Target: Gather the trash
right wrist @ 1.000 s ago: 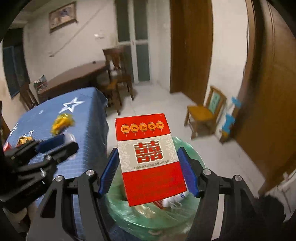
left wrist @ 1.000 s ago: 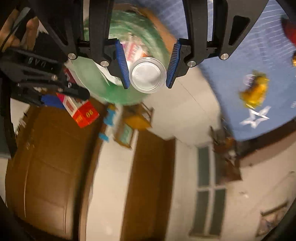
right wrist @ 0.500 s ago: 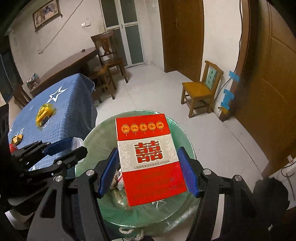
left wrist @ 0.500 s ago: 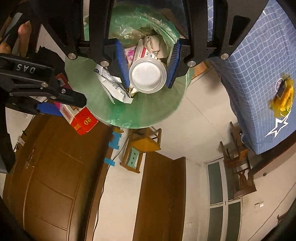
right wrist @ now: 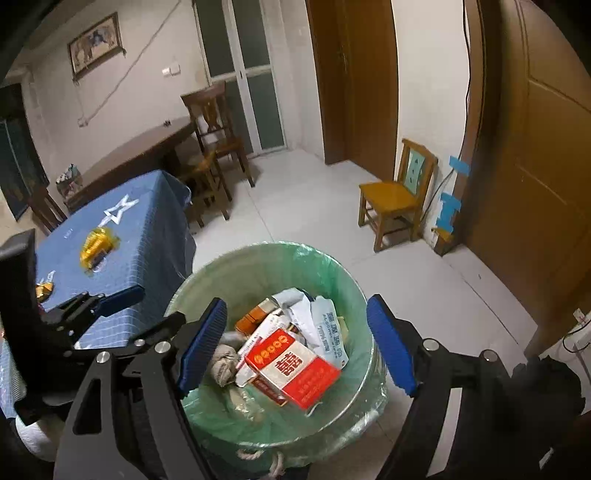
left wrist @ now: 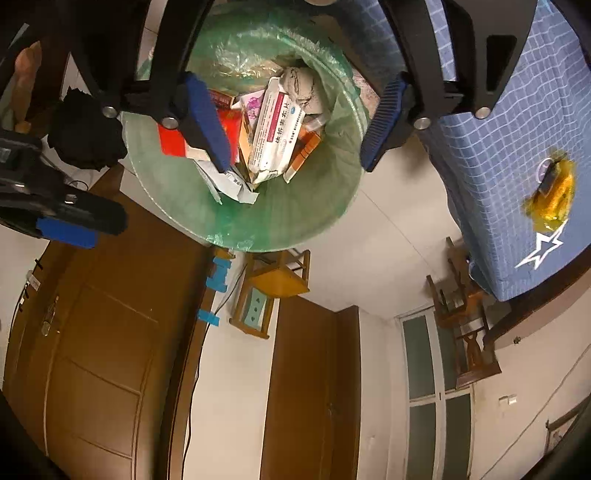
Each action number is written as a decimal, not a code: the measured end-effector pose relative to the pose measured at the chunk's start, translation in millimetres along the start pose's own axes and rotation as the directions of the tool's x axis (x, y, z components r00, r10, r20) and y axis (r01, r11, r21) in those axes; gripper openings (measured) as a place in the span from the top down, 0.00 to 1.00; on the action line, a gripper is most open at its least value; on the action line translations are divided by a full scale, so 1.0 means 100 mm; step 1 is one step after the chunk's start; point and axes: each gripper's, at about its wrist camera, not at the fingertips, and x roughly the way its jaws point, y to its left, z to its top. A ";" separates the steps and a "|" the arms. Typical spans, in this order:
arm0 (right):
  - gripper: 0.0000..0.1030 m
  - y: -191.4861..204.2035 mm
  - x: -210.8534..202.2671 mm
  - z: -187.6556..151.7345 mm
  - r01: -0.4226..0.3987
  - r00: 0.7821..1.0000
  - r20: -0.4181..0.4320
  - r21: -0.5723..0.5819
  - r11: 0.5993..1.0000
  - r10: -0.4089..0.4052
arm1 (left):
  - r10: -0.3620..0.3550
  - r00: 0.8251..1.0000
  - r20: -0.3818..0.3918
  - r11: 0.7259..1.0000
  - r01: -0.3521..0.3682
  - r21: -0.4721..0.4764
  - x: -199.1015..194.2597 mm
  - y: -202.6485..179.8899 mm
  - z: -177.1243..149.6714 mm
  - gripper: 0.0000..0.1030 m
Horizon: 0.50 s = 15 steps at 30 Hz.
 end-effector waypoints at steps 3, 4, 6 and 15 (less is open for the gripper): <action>0.22 0.11 -0.42 -0.13 -0.004 0.995 0.097 -0.034 0.999 0.007 | 0.050 0.997 0.059 0.999 -0.049 -0.007 -0.31 0.02 -0.05 0.13; 0.19 0.17 -0.54 -0.18 -0.001 0.992 0.129 -0.048 0.999 0.007 | 0.087 0.992 0.092 0.996 -0.086 -0.018 -0.47 0.07 -0.09 0.08; 0.13 0.30 -0.91 -0.38 0.015 0.974 0.226 -0.078 0.997 0.003 | 0.126 0.981 0.149 0.992 -0.123 -0.033 -0.78 0.10 -0.14 0.05; 0.06 0.46 -1.65 -1.31 0.027 0.918 0.396 -0.083 0.996 0.008 | 0.200 0.906 0.373 0.979 -0.170 -0.113 -2.11 0.31 -0.82 0.05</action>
